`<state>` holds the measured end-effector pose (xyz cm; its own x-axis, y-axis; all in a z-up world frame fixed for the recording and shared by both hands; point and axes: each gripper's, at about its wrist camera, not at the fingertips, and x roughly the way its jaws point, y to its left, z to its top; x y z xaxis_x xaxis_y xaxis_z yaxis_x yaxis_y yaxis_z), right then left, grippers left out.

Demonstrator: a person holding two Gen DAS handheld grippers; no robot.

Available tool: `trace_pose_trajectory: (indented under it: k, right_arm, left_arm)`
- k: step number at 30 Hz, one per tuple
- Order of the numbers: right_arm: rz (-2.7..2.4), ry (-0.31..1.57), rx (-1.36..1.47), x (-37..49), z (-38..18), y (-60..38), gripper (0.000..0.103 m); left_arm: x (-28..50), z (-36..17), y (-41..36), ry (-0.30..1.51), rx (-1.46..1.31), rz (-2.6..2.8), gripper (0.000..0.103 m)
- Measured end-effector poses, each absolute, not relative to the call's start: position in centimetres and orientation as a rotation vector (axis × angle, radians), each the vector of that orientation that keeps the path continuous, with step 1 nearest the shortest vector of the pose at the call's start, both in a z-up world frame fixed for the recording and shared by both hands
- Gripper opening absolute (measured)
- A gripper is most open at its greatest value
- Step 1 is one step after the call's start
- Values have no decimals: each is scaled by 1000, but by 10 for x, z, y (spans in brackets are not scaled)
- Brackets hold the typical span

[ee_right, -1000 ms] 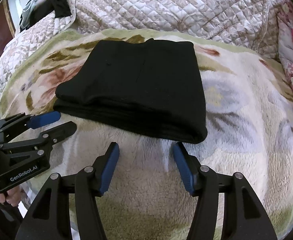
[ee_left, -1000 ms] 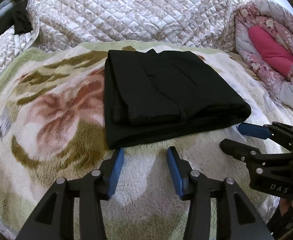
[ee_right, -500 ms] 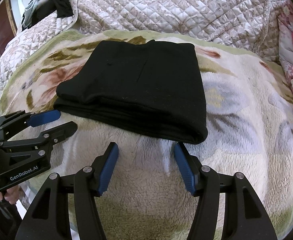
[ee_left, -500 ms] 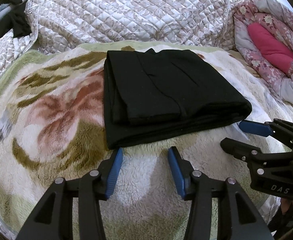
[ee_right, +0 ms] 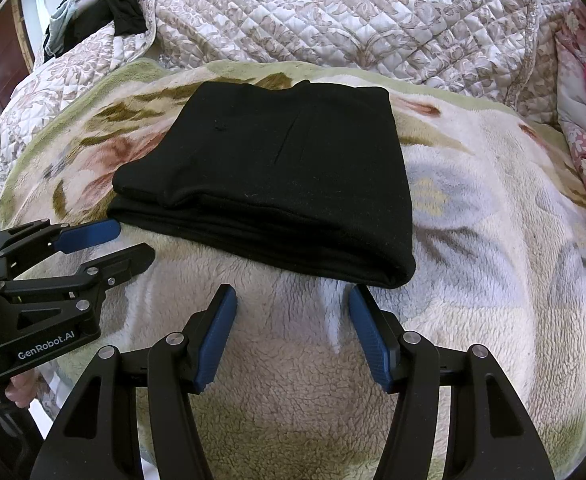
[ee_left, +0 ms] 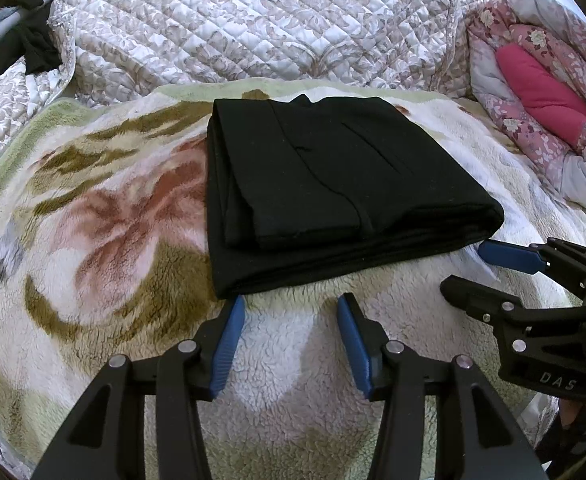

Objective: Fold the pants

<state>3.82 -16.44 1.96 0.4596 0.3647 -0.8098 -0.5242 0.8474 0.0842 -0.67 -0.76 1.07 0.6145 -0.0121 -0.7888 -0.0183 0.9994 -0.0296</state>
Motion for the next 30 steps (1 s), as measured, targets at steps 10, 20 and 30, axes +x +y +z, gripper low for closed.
trace_pose_trajectory:
  k: [10,20,30]
  right_arm:
    - [551,946,-188,38,19,-164,59]
    - [551,946,-188,38,19,-164,60]
    - [551,945,-188,38,19,-164,60]
  left_arm:
    - [-6,12,-8,915,-29,6,52]
    - [-6,12,-6,918,-30,4,52]
    - [-6,11,-7,919,-24,6,52]
